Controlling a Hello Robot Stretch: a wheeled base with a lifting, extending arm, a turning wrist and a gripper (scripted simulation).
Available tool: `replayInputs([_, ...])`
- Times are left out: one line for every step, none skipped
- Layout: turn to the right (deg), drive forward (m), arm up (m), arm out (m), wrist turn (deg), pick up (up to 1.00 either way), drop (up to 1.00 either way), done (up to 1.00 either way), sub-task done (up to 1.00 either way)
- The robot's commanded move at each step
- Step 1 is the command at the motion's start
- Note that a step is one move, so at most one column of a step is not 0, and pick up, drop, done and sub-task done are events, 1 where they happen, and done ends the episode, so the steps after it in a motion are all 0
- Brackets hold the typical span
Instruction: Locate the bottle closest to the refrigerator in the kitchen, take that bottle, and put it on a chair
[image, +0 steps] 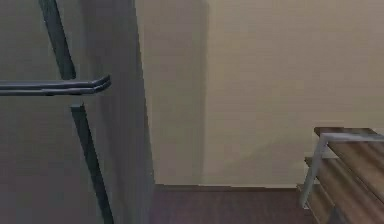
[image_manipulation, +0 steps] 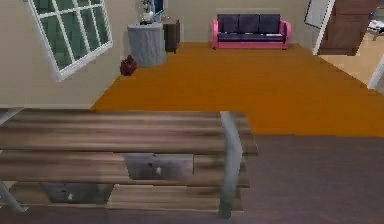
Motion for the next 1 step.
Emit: replayInputs([-45.0, 0.0, 0.0, 0.0, 0.0, 0.0, 0.0, 0.0, 0.0])
